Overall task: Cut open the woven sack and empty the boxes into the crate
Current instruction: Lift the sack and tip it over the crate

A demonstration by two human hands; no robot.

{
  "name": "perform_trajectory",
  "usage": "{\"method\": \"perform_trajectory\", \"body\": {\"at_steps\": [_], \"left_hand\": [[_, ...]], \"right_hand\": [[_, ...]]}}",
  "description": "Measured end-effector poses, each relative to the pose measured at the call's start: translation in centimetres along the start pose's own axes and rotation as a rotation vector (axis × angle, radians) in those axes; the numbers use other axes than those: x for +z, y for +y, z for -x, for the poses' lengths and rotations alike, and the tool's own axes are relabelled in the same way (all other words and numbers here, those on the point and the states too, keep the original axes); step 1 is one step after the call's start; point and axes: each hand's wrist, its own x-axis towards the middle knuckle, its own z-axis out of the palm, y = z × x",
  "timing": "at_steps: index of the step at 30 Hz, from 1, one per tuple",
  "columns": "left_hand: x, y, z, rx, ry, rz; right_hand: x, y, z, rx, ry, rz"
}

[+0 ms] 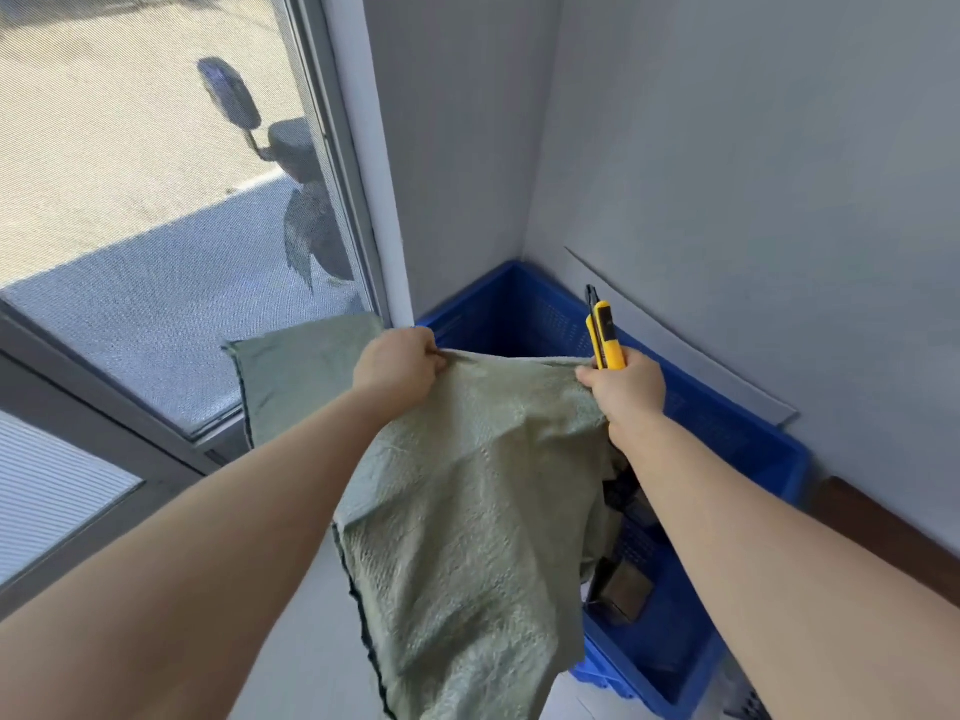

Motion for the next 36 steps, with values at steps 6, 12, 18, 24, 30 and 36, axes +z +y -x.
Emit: {"method": "perform_trajectory", "body": {"at_steps": [6,12,18,24,30,36], "left_hand": [[0.5,1.6,-1.2,-0.065,0.067,0.063],[0.4,2.7,-2.0,-0.102,0.051,0.087],[0.2,3.5,-1.7,-0.082,0.052,0.194],[1.1,2.5,-0.7,-0.083,0.060,0.323],[0.2,0.4,0.3,0.031,-0.067,0.132],[-0.8,-2.8,2.8,-0.017,-0.077,-0.083]], "right_hand": [[0.2,0.1,2.2,-0.058,-0.024,0.123],[1.7,-0.7,4.5,-0.051,-0.288,0.094],[1.7,-0.6,4.1,-0.100,-0.204,0.222],[1.9,-0.5,2.9,-0.141,-0.184,0.387],[1.4,-0.3,1.7,-0.209,-0.124,0.414],[1.8,-0.4,1.1,-0.220,-0.127,0.380]]}}
